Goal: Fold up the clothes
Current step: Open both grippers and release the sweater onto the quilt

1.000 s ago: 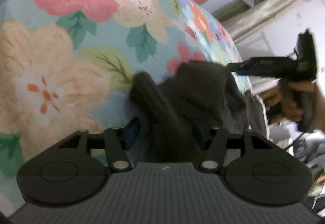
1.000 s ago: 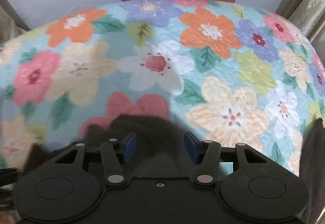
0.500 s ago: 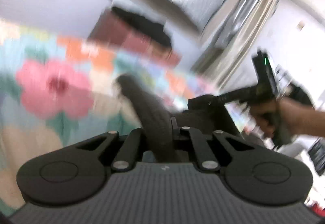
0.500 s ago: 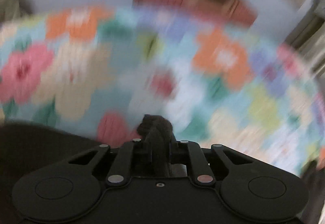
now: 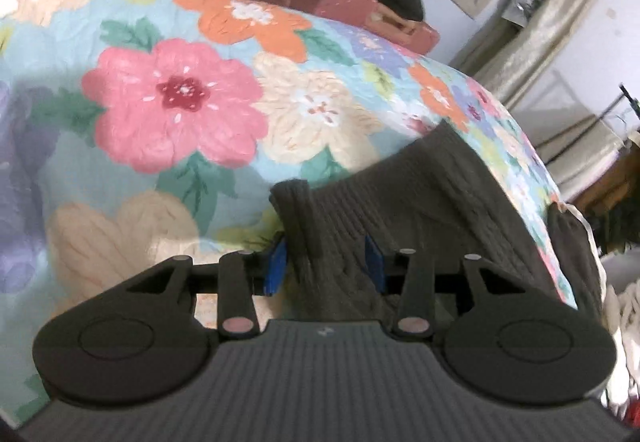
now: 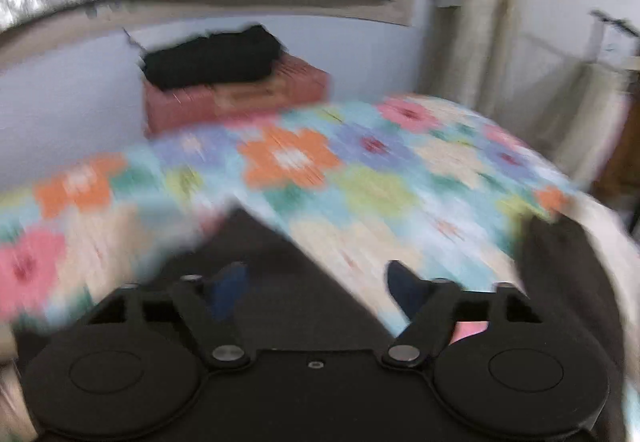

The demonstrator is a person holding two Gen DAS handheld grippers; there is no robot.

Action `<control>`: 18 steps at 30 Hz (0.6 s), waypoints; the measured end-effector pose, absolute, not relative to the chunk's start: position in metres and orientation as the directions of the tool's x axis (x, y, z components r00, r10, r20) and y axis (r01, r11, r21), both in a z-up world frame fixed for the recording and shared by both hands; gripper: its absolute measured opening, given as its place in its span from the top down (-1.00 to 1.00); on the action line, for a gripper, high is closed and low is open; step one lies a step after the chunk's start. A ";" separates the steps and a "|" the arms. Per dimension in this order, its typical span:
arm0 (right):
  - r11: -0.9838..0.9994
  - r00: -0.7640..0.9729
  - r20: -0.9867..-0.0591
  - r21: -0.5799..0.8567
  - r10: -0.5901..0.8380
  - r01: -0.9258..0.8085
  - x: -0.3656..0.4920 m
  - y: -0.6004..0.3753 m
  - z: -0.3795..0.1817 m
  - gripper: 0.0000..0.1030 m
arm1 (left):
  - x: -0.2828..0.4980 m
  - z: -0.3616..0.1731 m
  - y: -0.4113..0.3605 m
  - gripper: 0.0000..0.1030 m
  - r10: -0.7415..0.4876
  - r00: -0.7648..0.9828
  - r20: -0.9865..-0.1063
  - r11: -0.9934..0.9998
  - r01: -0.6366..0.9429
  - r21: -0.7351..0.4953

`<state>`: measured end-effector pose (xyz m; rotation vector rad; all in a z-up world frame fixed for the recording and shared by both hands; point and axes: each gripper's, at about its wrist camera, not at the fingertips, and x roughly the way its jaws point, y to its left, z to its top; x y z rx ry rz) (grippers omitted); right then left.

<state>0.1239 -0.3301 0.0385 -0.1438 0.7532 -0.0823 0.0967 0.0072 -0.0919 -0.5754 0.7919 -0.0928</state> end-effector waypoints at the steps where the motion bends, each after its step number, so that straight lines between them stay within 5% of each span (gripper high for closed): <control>1: 0.984 0.708 -0.689 -0.170 -0.155 0.050 0.091 -0.334 0.032 -0.65 | 0.093 -0.087 0.005 0.10 -0.297 0.702 -0.648 0.845 -0.123 -0.521; 9: 0.961 0.681 -0.732 0.190 0.004 0.198 -0.159 -0.396 -0.012 -0.66 | 0.013 -0.040 -0.034 0.02 -0.390 0.589 -0.708 0.892 0.051 -0.448; 12: 0.908 0.691 -0.722 0.273 -0.025 0.318 -0.225 -0.415 -0.033 -0.66 | -0.017 -0.021 -0.048 -0.17 -0.400 0.600 -0.693 0.906 0.142 -0.399; 14: 0.900 0.681 -0.732 0.284 -0.021 0.332 -0.247 -0.423 -0.053 -0.66 | -0.037 -0.016 -0.052 -0.42 -0.411 0.618 -0.670 0.902 0.166 -0.399; 18: 0.900 0.637 -0.766 0.212 -0.089 0.381 -0.253 -0.432 -0.074 -0.66 | -0.051 -0.026 -0.062 -0.51 -0.454 0.587 -0.671 0.881 0.181 -0.438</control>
